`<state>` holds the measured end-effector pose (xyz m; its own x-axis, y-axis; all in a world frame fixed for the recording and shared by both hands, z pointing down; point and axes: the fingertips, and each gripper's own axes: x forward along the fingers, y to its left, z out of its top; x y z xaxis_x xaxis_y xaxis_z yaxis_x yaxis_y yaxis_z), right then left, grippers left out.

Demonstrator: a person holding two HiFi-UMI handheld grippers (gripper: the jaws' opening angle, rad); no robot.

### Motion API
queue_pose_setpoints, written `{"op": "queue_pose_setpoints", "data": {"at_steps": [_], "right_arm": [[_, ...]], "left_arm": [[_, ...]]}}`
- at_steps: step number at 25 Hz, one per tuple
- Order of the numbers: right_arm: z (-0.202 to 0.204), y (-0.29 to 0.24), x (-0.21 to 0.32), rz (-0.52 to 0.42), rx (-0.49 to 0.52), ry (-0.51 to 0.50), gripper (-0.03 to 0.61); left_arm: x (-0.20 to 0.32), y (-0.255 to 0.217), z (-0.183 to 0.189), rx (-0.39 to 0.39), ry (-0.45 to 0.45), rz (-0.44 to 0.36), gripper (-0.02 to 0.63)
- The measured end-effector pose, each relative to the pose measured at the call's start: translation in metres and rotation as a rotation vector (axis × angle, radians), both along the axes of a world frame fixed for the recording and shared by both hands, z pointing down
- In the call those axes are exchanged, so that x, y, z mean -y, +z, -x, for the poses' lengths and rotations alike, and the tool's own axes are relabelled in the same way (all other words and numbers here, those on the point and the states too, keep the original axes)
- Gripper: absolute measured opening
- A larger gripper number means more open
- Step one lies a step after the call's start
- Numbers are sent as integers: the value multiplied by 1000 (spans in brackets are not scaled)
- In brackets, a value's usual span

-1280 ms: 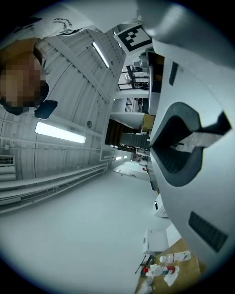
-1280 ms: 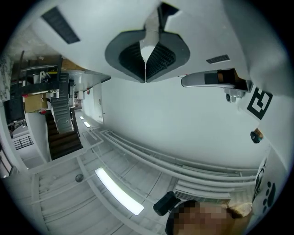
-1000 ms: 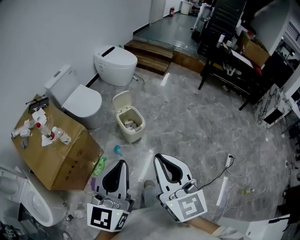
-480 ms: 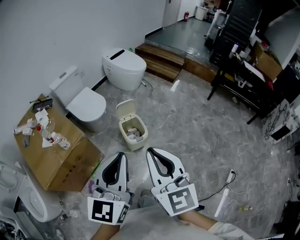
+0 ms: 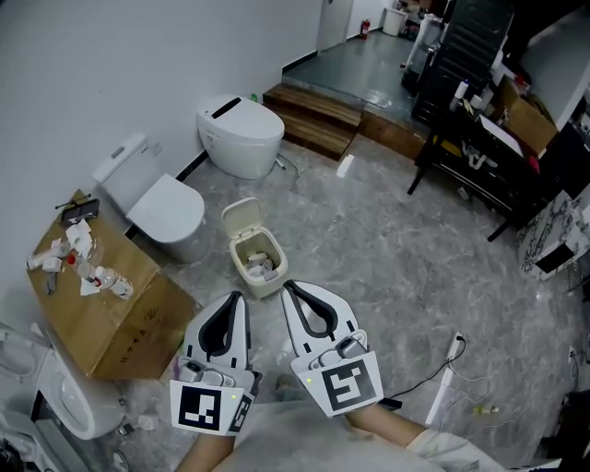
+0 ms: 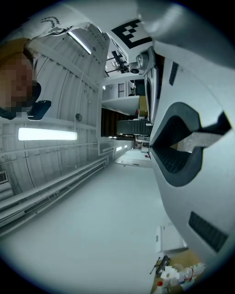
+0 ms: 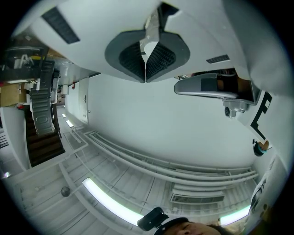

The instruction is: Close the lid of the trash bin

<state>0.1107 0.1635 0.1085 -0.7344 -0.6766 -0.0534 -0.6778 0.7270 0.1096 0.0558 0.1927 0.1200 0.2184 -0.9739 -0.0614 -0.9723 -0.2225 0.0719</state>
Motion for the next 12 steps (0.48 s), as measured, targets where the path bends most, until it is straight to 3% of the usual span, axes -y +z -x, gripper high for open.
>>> {"op": "queue_pose_setpoints", "data": {"at_steps": [12], "right_arm": [[20,4,7,-8,-23,-14,32]], "left_arm": [[11,9,15,1,-9,26,17]]}}
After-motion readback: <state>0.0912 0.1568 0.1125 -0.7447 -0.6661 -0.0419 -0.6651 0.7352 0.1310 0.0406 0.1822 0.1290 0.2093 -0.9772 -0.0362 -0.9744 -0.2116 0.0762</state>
